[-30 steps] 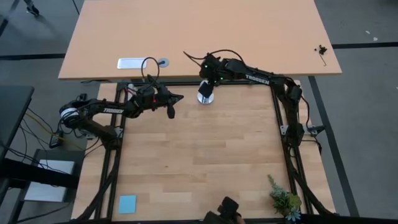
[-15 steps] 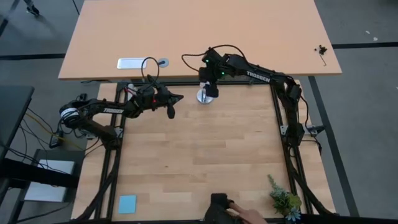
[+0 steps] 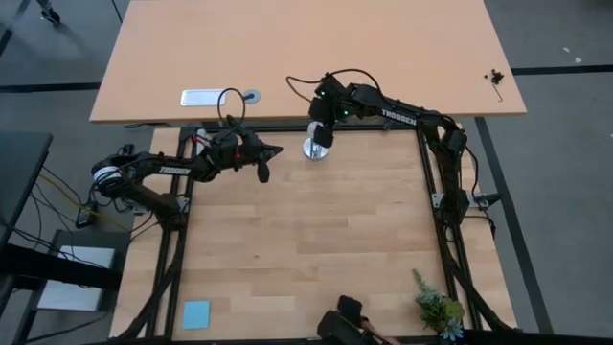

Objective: Screw lightbulb
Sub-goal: Insert the white lightbulb into the silver lamp

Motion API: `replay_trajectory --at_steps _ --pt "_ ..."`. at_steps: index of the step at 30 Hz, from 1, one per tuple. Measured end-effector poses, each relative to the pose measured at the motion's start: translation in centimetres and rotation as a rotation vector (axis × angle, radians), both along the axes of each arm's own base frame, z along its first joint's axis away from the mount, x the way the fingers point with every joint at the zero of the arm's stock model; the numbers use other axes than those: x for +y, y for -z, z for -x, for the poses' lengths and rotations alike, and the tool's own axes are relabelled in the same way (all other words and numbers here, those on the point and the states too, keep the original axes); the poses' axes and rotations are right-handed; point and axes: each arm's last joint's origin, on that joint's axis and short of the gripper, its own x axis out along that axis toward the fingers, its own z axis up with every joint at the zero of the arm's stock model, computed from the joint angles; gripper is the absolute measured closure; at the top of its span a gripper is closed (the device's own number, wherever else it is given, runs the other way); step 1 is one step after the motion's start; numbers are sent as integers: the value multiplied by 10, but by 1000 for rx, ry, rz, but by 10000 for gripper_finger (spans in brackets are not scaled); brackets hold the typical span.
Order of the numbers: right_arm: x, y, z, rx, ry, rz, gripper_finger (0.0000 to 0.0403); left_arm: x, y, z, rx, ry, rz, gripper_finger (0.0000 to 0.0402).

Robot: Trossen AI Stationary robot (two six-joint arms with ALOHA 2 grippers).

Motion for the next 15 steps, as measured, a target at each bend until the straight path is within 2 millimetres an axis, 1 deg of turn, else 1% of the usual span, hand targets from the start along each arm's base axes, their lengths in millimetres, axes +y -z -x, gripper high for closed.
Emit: replay_trajectory --at_steps 3,5,9,15 --pt "1 3 1 -10 224 -79 176 0 0 0 0 0 0 396" --pt "3 4 1 -11 314 -108 176 0 0 0 0 0 0 396" --pt "5 0 -1 -10 288 -99 176 0 0 0 0 0 0 396" --pt "9 -19 -4 -3 212 -63 177 0 0 0 2 1 -4 396"
